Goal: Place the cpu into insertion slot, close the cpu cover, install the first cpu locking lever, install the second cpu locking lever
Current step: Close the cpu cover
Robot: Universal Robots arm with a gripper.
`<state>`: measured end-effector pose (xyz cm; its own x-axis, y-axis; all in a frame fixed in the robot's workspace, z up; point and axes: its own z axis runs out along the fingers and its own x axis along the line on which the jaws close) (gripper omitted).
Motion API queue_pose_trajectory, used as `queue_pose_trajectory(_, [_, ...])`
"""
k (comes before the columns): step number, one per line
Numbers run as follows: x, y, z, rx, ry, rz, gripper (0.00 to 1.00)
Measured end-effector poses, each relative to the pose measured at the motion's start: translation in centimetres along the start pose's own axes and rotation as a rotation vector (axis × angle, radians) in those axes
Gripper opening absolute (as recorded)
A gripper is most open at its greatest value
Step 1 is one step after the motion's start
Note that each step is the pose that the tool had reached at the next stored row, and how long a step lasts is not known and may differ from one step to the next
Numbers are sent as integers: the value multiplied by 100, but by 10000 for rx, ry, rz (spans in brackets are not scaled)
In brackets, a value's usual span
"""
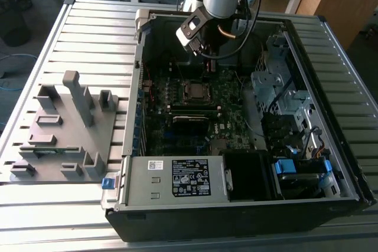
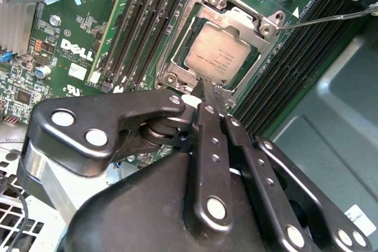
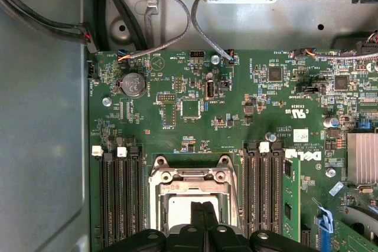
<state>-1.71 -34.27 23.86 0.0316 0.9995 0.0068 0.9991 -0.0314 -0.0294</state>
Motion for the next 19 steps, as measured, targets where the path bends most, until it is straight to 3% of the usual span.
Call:
queue_pose_trajectory(13, [-1, -16, 27, -1, -2, 0, 10])
queue_pose_trajectory(19, [-3, -75, 69, -7, -3, 0, 10])
